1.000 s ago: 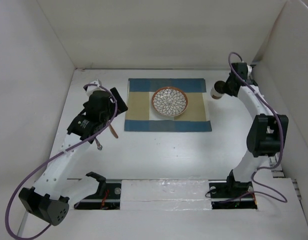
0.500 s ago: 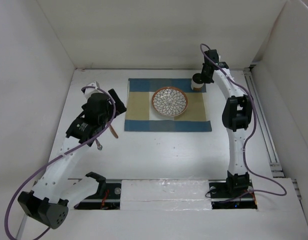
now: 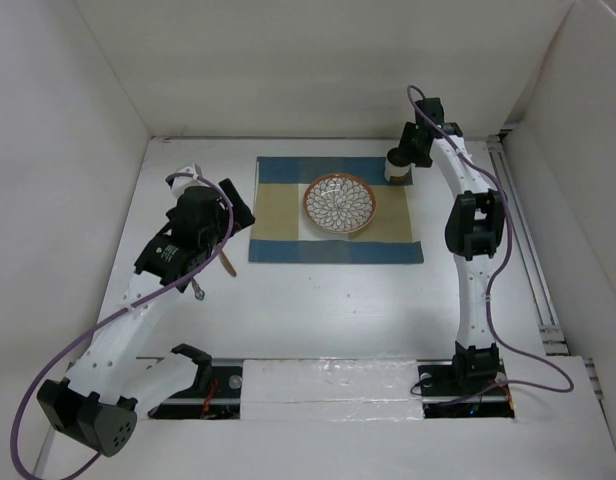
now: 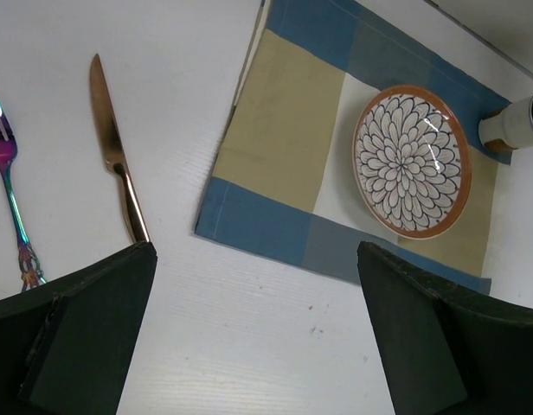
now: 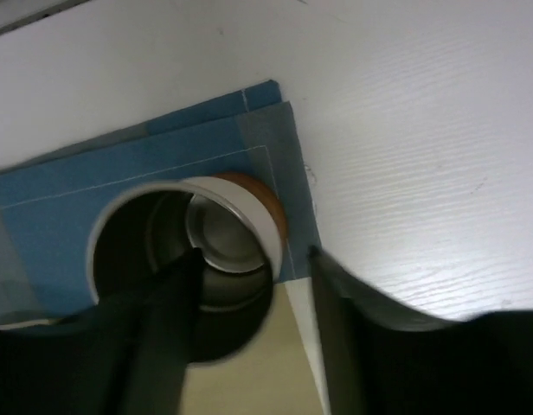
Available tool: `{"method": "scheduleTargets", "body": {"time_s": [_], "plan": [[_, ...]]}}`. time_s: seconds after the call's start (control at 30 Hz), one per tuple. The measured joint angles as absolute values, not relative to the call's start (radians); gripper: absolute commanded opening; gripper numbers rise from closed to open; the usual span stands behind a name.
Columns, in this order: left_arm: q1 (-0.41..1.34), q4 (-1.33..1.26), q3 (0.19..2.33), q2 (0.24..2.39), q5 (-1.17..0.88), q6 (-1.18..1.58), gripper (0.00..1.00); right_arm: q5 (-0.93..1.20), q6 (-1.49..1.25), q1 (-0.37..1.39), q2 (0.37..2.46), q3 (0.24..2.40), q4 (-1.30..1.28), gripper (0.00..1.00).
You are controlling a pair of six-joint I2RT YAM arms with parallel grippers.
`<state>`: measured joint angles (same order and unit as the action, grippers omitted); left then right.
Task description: Set the dinner table for one person
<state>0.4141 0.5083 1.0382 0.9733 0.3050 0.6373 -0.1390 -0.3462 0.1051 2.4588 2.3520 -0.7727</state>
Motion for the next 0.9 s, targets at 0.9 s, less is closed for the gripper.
{"method": "scheduleTargets", "body": {"time_s": [0.9], "plan": [[0.227,0.541,0.988,1.199,0.366,0.842,1.0,-0.085,-0.283,0.414,1.293,1.297,-0.355,1.0]]}}
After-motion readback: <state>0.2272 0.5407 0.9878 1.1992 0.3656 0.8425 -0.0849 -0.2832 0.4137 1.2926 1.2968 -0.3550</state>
